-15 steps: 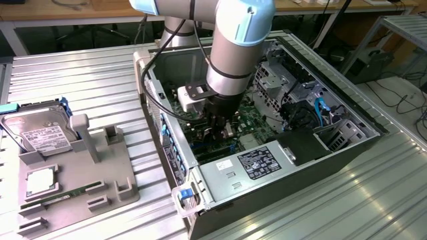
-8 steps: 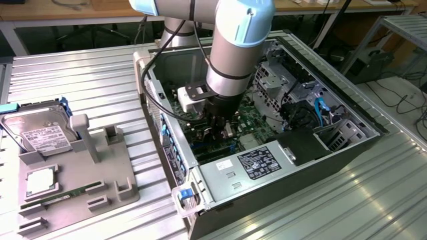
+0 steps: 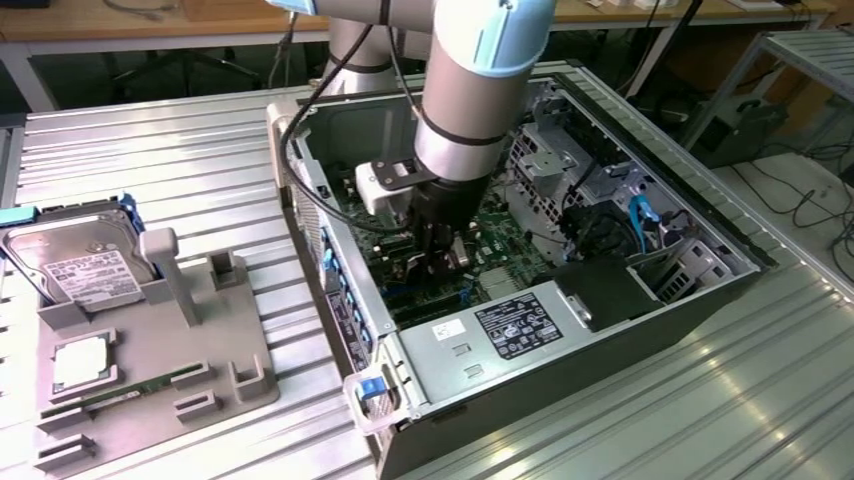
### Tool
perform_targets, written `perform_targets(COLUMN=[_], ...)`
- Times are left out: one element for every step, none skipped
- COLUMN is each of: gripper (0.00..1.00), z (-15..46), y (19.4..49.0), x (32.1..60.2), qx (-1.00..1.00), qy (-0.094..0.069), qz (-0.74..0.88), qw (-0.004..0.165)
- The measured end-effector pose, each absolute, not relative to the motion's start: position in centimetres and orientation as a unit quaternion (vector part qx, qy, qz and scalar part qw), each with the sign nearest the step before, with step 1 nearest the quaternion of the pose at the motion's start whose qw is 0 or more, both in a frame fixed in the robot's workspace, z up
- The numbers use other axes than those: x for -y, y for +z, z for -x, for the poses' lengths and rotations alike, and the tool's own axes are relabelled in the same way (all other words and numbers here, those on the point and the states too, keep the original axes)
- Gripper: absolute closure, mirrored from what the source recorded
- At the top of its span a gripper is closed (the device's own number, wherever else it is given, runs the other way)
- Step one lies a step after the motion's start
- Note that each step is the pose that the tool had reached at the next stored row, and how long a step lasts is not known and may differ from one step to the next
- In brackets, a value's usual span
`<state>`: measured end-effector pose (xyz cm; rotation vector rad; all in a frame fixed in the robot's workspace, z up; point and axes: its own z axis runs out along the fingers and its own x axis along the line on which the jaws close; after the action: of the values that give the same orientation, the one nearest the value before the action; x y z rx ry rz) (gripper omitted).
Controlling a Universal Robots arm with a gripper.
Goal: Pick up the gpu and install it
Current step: 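Insert the gpu into the slot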
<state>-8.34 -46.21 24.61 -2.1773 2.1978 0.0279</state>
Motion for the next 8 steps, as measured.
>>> perform_targets(gripper=[0.66,0.66,0.66,0.66,0.66,0.66,0.66,0.66], z=[8.3,8.3,8.3,8.3,8.3,8.3,8.3,8.3], y=[25.1,25.6,26.0,26.7,27.1,27.6,28.1,28.5], x=[46.2,46.2,46.2,46.2,46.1,46.1,46.1,46.1], qx=[-0.71,-0.71,-0.71,-0.71,-0.71,-0.71,-0.71,-0.71], qy=[0.009,0.009,0.009,0.008,0.008,0.008,0.008,0.008], qz=[0.704,0.704,0.704,0.704,0.704,0.704,0.704,0.704], qw=[0.024,0.024,0.024,0.024,0.025,0.025,0.025,0.025])
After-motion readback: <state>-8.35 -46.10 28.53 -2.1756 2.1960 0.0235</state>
